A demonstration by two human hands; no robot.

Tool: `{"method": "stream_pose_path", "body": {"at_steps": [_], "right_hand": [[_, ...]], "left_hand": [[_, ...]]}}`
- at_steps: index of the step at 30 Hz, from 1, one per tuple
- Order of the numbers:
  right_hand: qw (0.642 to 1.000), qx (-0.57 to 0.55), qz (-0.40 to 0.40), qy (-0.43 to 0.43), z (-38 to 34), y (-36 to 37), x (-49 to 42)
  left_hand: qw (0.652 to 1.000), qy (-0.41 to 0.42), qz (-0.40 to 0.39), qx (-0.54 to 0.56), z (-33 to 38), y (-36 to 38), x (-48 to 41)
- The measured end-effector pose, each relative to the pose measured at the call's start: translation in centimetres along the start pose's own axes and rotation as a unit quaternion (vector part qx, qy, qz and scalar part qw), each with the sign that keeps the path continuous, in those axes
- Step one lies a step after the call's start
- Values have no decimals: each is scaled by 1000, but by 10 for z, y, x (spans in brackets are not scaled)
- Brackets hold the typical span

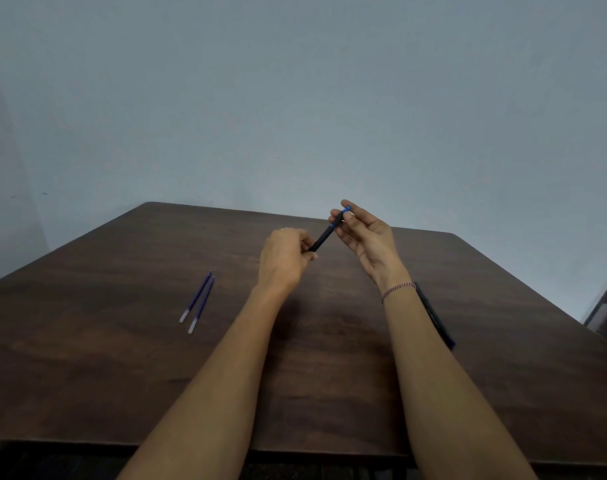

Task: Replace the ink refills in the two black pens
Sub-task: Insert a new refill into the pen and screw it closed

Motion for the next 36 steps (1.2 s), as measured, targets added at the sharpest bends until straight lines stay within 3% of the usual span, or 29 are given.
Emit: {"method": "stream_pose_path", "body": {"at_steps": [3,11,20,29,36], "right_hand": [[1000,-2,15,0,1,-2,0],[998,-39,-39,-10,-1,5,1],[999,18,19,-28,-3,0,2],[999,-28,-26,-18,-3,6,1],[999,28,23,-31,-5,0,2]], "left_hand": [[1000,4,2,0,0,-1,1],[1000,4,2,7,-1,1,-1],[1000,10,-20,20,1,4,1],[999,2,-21,26,0,4,-1],[999,9,-26,27,2,5,2]]}}
Point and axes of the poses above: each hand's wrist, its own x-axis away from the middle knuckle, its own y-axis out of the palm, z = x × y, the point moved 6 cm from there along -x, towards the middle knuckle, and after that the axes turned 8 degrees about -x, right-handed, at the moved point
